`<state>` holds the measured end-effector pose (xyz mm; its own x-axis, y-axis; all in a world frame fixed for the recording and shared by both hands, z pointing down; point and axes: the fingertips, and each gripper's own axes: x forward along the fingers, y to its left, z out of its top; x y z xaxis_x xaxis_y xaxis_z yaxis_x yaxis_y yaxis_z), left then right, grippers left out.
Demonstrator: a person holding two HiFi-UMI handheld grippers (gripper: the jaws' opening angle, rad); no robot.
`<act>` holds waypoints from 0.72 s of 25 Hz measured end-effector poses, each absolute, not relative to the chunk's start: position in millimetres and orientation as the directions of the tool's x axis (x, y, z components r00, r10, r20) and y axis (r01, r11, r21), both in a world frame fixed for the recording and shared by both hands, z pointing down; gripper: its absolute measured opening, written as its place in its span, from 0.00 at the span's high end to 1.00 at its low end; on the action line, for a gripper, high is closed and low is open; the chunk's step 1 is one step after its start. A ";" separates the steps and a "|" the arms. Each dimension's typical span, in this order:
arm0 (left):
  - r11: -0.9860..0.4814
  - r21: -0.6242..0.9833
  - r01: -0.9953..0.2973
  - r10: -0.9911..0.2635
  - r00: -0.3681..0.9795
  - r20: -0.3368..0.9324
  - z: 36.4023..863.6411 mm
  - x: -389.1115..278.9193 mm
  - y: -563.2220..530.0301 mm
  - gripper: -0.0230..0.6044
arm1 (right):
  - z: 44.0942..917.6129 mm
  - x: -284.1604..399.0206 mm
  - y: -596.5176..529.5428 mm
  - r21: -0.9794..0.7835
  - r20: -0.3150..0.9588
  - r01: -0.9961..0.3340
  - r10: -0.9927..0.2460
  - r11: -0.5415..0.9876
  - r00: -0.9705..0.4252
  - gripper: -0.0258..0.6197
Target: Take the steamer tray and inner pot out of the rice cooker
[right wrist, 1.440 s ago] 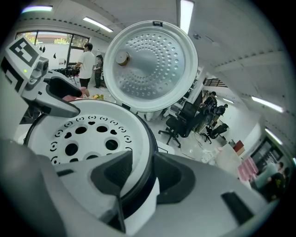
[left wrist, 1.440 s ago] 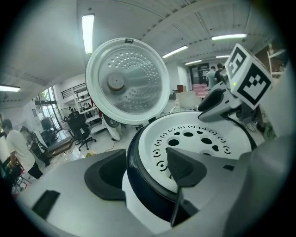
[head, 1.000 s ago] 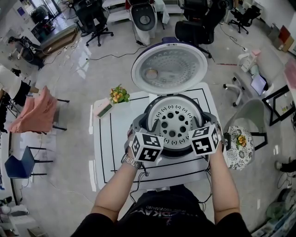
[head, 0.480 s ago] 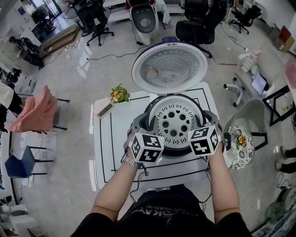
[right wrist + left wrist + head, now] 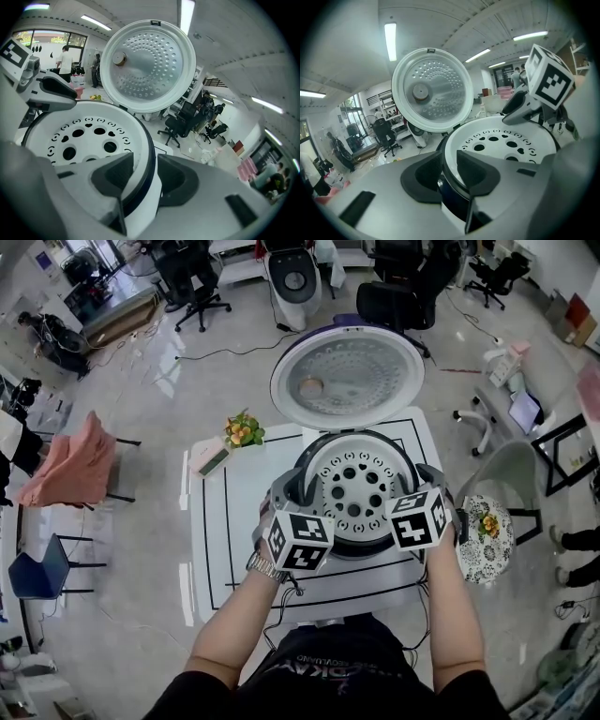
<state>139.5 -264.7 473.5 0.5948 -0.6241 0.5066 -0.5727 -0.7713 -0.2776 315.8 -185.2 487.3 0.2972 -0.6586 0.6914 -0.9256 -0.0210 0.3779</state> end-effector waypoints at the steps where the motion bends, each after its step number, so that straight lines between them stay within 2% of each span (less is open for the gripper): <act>1: -0.771 -0.275 -0.574 -0.624 0.598 0.503 473.0 139.8 -264.7 0.80 | 485.9 316.3 -184.8 0.386 0.687 -0.922 -0.661 -0.021 0.302 0.71; 10: -0.770 -0.254 -0.585 -0.626 0.615 0.479 465.9 137.4 -267.2 0.78 | 462.9 317.1 -185.5 0.438 0.639 -0.898 -0.688 -0.044 0.345 0.71; 18: -0.779 -0.239 -0.580 -0.614 0.629 0.477 465.1 136.8 -268.7 0.78 | 480.9 316.9 -183.9 0.288 0.720 -0.956 -0.646 -0.055 0.254 0.74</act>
<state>136.8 -268.7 465.1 0.6286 -0.6142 0.4772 -0.5799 -0.7789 -0.2388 316.9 -183.9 480.9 0.2537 -0.6457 0.7202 -0.9562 -0.0550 0.2875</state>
